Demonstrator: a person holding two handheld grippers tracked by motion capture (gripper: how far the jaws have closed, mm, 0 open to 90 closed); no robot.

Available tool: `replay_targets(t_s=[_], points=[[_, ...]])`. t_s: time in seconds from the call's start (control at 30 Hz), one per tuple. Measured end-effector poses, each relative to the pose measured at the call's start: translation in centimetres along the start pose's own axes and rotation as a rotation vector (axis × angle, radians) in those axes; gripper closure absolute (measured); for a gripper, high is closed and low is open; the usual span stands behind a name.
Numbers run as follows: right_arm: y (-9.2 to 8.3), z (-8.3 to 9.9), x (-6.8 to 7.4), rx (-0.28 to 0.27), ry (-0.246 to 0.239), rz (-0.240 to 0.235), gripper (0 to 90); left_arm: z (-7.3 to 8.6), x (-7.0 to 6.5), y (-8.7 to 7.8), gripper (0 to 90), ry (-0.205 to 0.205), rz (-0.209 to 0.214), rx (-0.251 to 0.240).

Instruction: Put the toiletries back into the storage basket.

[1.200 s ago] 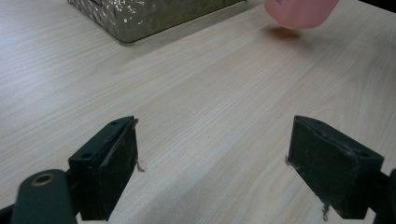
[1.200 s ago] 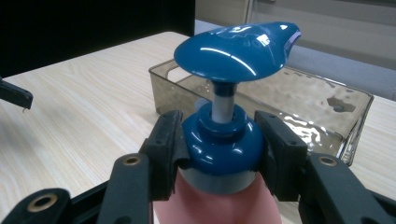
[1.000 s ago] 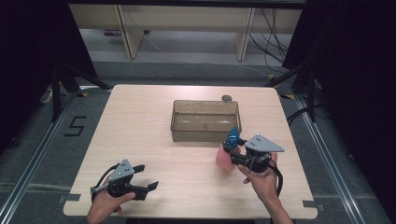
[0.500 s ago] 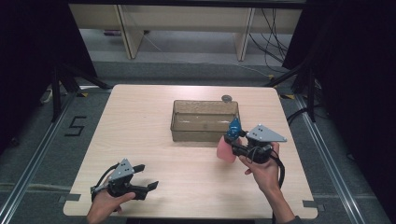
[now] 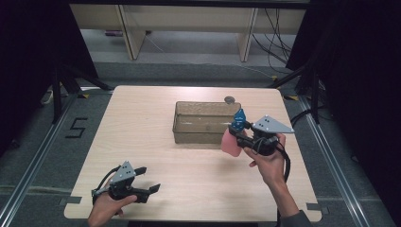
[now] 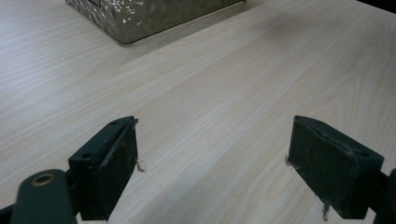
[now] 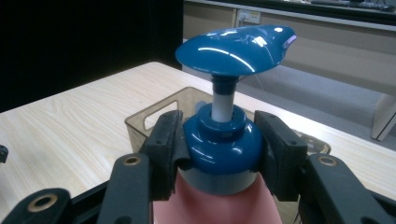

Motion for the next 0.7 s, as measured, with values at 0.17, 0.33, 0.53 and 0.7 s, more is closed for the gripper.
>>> replay_targets(t_s=[0.17, 0.33, 0.53, 0.7], points=[[0.4, -0.8, -0.2, -0.003, 0.016, -0.006, 53.6, 0.0, 0.0, 0.0, 15.4, 0.002, 0.002, -0.001], [0.6, -1.5, -0.4, -0.017, 0.005, 0.0, 53.6, 0.0, 0.0, 0.0, 15.3, 0.002, 0.002, 0.0], [1.0, -2.1, -0.8, -0.031, 0.009, 0.011, 53.6, 0.0, 0.0, 0.0, 15.3, 0.002, 0.003, 0.0], [1.5, -2.3, -1.0, -0.028, 0.02, 0.009, 53.7, 0.0, -0.1, 0.0, 15.3, 0.005, 0.015, -0.002]])
Point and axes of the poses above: each handheld gripper's, and its own axes: y roughly forward along the jaws, z roughly out of its underside, x roughly to its left, the point moved 7 cm from there along y, roughly forward along the jaws, and after that the axes turned 8 degrees about -x, right-handed, at the moved point
